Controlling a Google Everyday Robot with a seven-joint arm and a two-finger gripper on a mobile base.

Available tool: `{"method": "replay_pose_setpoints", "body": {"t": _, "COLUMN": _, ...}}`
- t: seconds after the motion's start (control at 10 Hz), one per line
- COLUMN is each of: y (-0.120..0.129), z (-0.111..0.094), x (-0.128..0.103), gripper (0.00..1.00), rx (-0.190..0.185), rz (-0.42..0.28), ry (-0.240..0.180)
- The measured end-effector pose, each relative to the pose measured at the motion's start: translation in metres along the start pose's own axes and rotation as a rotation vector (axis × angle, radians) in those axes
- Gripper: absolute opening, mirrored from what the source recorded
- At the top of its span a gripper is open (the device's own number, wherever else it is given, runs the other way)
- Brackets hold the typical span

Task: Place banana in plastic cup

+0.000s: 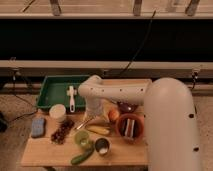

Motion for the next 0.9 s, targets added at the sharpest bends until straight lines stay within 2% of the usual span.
{"method": "replay_pose_setpoints", "body": {"t": 0.8, "y": -0.011, "z": 0.014, "x": -0.007, "gripper": 0.80, "rx": -0.068, "rz": -0.116, "ry": -0.035}}
{"method": "replay_pose_setpoints", "body": {"t": 0.9, "y": -0.012, "z": 0.015, "x": -0.008, "gripper": 0.75, "rx": -0.076, "rz": -0.126, "ry": -0.039}}
